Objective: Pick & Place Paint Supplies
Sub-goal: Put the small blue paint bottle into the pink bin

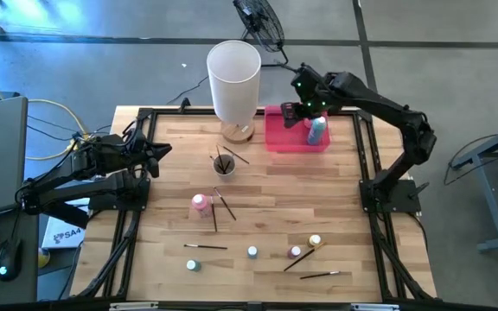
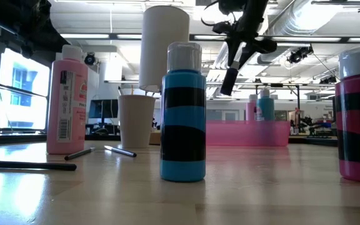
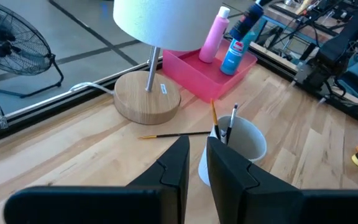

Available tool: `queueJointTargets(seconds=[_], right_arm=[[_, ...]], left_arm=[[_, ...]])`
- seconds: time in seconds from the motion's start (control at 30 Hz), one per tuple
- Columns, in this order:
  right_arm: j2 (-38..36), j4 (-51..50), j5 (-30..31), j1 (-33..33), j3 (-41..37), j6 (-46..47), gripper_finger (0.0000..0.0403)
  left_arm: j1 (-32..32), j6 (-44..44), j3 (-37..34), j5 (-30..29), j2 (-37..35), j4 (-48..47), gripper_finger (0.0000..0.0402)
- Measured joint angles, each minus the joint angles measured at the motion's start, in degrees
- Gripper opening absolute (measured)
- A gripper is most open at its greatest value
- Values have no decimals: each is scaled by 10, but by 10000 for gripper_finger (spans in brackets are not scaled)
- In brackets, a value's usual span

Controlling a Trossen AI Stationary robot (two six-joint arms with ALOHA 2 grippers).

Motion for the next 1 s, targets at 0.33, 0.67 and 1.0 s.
queueJointTargets(seconds=[0.33, 0.67, 1.0], right_arm=[[44, 18, -3, -39, 0, -44, 113], [99, 40, -25, -96, 0, -92, 114], [144, 80, -80, -108, 0, -118, 115]], left_arm=[[0, 0, 0, -15, 0, 0, 54], [0, -4, 0, -43, 0, 1, 54], [0, -2, 0, -62, 0, 1, 54]])
